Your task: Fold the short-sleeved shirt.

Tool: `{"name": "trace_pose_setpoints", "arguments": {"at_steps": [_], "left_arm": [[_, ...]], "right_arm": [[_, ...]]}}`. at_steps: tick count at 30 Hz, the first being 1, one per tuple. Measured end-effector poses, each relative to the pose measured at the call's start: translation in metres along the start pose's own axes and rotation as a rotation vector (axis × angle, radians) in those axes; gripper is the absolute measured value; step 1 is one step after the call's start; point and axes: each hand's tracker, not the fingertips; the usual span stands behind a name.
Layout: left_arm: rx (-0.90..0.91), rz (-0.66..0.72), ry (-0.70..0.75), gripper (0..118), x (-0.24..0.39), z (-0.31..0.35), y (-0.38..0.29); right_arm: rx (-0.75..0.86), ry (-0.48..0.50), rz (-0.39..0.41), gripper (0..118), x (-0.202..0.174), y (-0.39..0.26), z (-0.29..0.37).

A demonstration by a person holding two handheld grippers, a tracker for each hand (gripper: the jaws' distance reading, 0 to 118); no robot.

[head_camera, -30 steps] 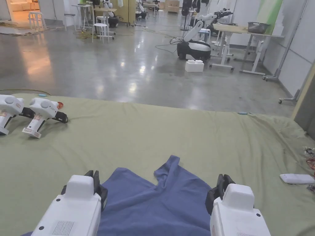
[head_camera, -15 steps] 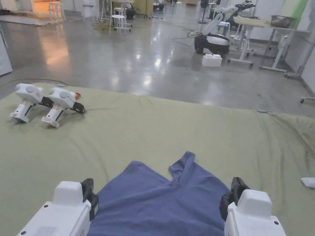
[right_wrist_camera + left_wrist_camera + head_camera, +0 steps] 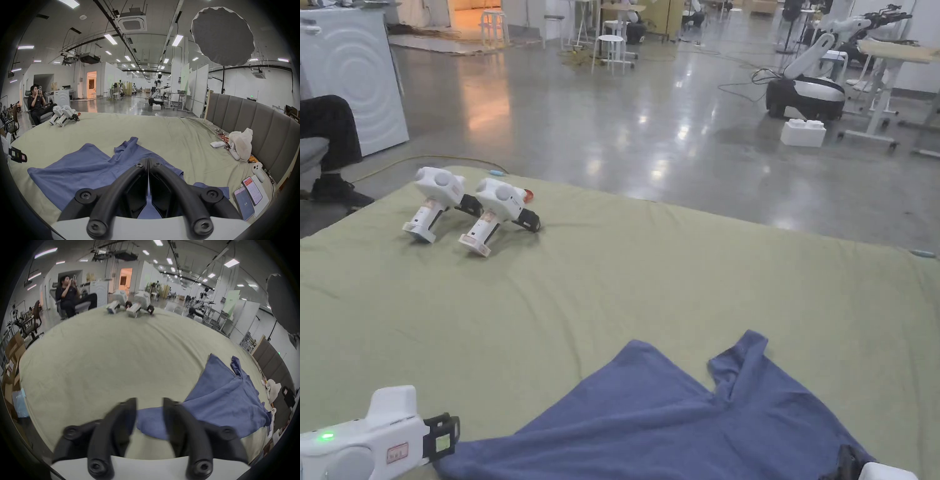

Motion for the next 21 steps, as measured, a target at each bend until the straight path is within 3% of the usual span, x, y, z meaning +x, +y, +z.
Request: {"name": "trace_pose_setpoints", "arguments": {"at_steps": [1, 2, 3, 8, 12, 14, 18, 21], "left_arm": [[-0.049, 0.023, 0.004, 78, -0.002, -0.008, 0.002], [-0.072, 0.031, 0.02, 80, -0.004, -0.016, 0.003], [-0.094, 0.028, 0.034, 80, 0.024, 0.005, 0.003], [-0.211, -0.021, 0.105, 79, 0.045, -0.008, -0.007], [-0.158, -0.028, 0.174, 74, 0.058, -0.008, -0.01], [-0.135, -0.089, 0.194, 61, 0.071, -0.004, -0.012], [-0.116, -0.117, 0.148, 9, 0.069, -0.016, -0.01], [-0.115, -0.092, 0.137, 2, 0.059, -0.026, -0.012]], "right_arm": [[-0.005, 0.0, 0.005, 0, -0.001, -0.001, -0.001], [-0.01, 0.0, 0.009, 0, -0.001, -0.003, -0.003], [-0.016, 0.0, 0.012, 0, -0.002, -0.004, -0.005], [-0.047, -0.001, 0.033, 0, -0.007, -0.01, -0.012], [-0.071, 0.002, 0.038, 0, -0.008, -0.016, -0.022], [-0.08, 0.005, 0.04, 0, -0.009, -0.016, -0.026], [-0.112, 0.027, 0.031, 0, -0.007, -0.014, -0.047], [-0.145, 0.05, 0.022, 7, 0.001, -0.005, -0.08]]}}
